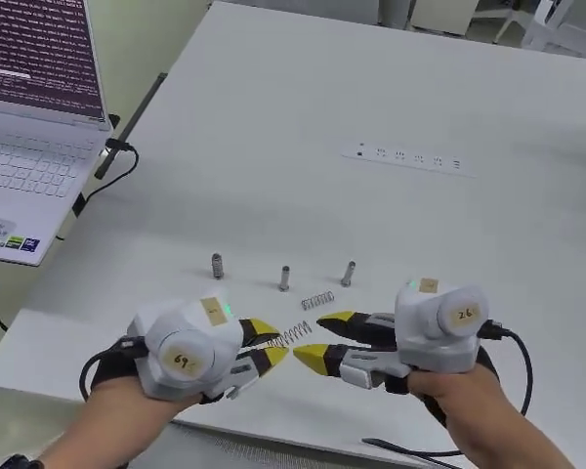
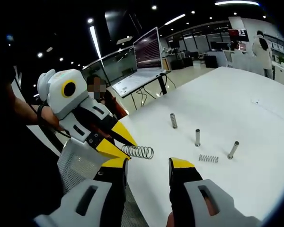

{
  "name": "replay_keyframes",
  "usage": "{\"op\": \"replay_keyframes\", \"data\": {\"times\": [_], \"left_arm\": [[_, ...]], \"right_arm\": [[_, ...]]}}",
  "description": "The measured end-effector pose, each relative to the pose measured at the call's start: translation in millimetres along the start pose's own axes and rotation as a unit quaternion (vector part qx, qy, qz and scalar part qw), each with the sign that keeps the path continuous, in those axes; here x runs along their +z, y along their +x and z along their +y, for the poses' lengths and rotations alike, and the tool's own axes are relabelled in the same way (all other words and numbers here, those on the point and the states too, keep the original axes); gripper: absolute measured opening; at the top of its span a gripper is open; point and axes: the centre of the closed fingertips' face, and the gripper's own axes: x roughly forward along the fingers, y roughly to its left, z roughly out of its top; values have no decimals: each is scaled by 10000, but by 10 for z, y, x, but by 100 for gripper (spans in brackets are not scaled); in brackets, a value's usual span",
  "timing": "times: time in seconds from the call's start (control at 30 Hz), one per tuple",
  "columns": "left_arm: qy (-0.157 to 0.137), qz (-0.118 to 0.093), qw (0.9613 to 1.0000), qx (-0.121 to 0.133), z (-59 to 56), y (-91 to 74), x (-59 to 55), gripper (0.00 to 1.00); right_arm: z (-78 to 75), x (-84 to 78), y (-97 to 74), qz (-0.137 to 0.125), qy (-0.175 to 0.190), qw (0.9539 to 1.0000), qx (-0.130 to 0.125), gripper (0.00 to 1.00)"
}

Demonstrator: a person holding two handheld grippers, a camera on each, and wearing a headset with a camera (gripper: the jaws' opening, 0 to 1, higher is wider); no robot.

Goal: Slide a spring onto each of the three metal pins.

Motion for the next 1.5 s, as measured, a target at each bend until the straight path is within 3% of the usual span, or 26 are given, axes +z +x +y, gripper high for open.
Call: {"op": "replay_keyframes", "data": {"times": [0.27,0.73,0.97,1.17,1.33,1.5], "left_arm": [[189,32,9996,-185,-54,2,9,3],[481,134,9983,-301,-58,12,0,2],[501,123,9983,-280,-39,29,2,2],[512,94,9982,-303,-44,23,1,2],[622,105,9973,-377,-68,36,9,2],[685,96,9966,-458,-106,46,26,2]], "right_arm": [[139,42,14,-43,-36,9995,299,21],[199,151,-34,10,-141,9990,414,16],[280,220,-31,131,-431,9979,475,16],[238,123,-21,668,-1010,9915,486,16],[193,29,-37,1201,-1675,9772,503,16],[224,46,-30,1241,-1835,9729,661,16]]}}
